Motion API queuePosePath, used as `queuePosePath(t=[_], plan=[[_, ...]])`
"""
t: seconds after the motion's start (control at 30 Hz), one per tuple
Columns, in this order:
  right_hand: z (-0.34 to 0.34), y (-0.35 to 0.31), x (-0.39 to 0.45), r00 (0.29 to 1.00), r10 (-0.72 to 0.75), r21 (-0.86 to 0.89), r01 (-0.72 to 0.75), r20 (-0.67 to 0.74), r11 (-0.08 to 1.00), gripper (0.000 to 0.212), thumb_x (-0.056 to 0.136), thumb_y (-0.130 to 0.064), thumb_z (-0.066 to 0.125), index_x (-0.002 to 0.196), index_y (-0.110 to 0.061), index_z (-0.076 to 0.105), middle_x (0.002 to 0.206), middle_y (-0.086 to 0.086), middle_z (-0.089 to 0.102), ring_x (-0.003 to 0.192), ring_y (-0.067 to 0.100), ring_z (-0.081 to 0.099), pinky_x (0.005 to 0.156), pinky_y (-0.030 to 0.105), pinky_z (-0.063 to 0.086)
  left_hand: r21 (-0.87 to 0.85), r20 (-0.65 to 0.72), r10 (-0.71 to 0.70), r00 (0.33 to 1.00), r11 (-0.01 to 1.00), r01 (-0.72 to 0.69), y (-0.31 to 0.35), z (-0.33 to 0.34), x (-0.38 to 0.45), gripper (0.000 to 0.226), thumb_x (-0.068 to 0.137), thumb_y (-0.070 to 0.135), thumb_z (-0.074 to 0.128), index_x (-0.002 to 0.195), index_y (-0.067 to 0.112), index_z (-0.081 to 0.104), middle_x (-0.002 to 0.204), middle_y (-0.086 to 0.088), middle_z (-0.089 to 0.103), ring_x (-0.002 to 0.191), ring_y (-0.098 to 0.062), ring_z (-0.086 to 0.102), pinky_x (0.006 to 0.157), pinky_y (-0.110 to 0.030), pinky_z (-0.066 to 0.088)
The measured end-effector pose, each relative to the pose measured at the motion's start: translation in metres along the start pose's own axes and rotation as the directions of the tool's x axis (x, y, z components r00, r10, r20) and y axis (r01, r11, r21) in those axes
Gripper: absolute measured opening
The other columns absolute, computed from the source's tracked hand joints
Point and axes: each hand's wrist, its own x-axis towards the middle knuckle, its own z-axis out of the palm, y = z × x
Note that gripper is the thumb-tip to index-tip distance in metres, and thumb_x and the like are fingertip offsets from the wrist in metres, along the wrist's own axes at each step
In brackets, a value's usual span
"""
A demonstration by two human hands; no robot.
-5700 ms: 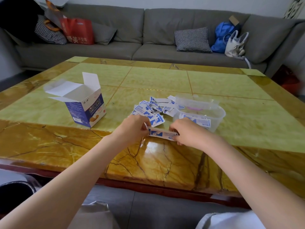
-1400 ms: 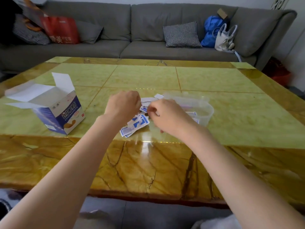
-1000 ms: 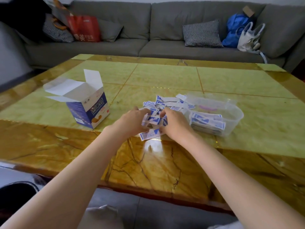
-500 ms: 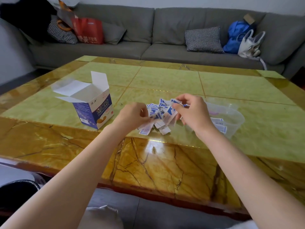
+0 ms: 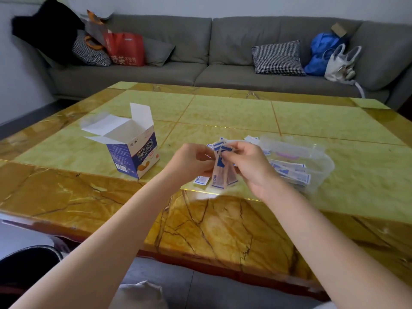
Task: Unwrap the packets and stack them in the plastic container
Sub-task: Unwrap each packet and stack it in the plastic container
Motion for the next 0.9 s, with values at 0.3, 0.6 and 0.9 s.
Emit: queuePosePath(t=[0.3,0.6,0.9], plan=[[-0.006,0.015,0.0,0.876,-0.274,-0.858,0.46,0.397,0.227,0.018,0.092,-0.004,0.045,0.105,-0.013,0.055,0.097,0.004,0.064,0.087,0.019,0.062,0.074,0.03,0.052,0.715,-0.068,-0.088,0.994,0.69,0.11,-0.032,0.013,0.014,0.052,0.085,0.037,0.06,0.122,0.004,0.044,0.118,-0.012,0.055,0.107,-0.027,0.055,0.084,-0.032,0.045],[-0.006,0.02,0.004,0.955,-0.146,-0.732,0.292,0.258,0.615,0.017,0.09,-0.007,0.055,0.106,-0.012,0.059,0.096,-0.003,0.057,0.087,0.013,0.057,0.068,0.017,0.044,0.357,-0.087,-0.14,0.986,0.92,0.162,-0.028,0.001,0.017,0.019,0.085,0.019,0.062,0.1,0.007,0.066,0.087,-0.005,0.069,0.064,-0.012,0.06,0.056,-0.02,0.047],[-0.003,0.009,0.001,0.978,0.153,0.114,-0.169,0.14,0.979,0.016,0.09,0.0,0.052,0.082,-0.011,0.06,0.084,0.007,0.065,0.075,0.017,0.061,0.07,0.028,0.047,0.095,0.022,-0.204,0.979,0.975,0.201,-0.021,-0.004,0.0,0.009,0.082,0.026,0.067,0.088,0.021,0.065,0.074,0.007,0.065,0.063,-0.005,0.053,0.055,-0.018,0.041]])
